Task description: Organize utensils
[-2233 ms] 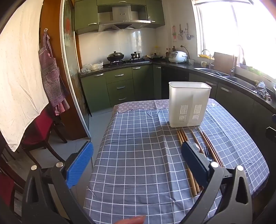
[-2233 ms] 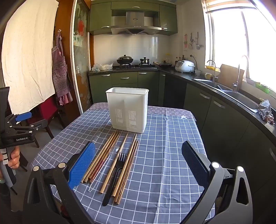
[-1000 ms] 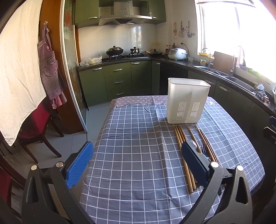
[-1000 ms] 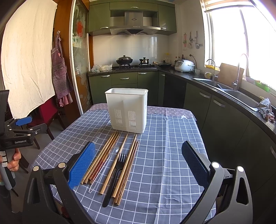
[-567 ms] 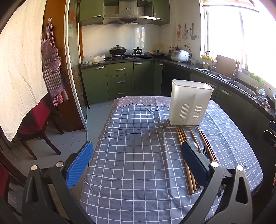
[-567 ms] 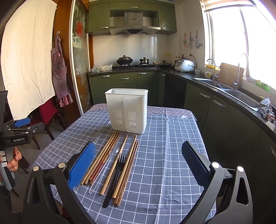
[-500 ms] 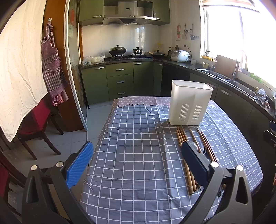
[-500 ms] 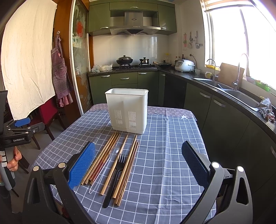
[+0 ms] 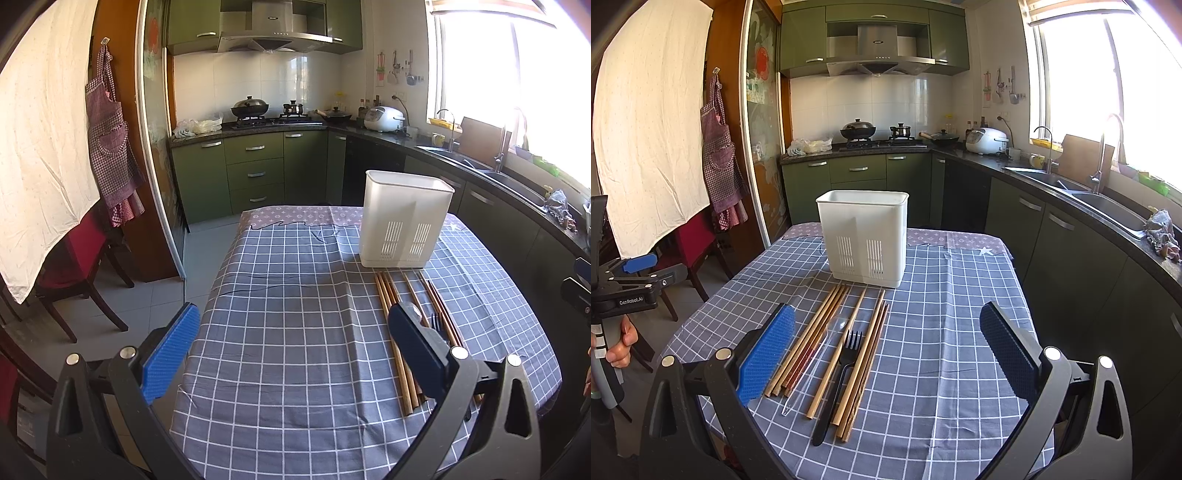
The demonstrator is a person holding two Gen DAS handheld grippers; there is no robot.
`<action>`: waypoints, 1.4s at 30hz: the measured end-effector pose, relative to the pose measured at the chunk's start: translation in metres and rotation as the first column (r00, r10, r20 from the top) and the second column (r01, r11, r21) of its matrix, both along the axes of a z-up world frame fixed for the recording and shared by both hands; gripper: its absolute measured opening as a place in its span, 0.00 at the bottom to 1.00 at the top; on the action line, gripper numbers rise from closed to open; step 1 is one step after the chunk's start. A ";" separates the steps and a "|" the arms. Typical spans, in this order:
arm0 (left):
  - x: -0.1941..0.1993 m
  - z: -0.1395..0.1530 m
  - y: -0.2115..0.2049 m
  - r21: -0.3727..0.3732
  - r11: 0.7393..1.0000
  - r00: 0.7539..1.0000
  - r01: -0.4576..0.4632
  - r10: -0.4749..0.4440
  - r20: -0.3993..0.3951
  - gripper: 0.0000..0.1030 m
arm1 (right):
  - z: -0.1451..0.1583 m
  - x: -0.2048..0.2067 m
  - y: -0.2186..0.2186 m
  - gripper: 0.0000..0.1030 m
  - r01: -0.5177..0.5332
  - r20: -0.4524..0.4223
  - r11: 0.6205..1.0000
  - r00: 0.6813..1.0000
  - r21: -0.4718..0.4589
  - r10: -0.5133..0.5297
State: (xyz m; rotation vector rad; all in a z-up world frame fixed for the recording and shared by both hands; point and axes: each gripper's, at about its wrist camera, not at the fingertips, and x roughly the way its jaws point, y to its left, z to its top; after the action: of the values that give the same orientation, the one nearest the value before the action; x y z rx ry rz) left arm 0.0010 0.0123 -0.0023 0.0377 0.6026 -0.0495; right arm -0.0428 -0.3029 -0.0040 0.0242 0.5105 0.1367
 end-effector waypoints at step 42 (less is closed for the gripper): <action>0.074 -0.038 -0.049 -0.069 0.993 0.944 0.094 -0.111 -0.310 0.90 | -0.029 0.102 -0.017 0.96 -0.018 -0.307 0.999 0.951 0.041 0.030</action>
State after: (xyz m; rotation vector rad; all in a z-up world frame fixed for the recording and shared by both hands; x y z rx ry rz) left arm 0.0747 -0.0369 -0.0402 0.0085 0.9176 -0.1751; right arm 0.0593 -0.3201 -0.0334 0.0772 0.8207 0.1675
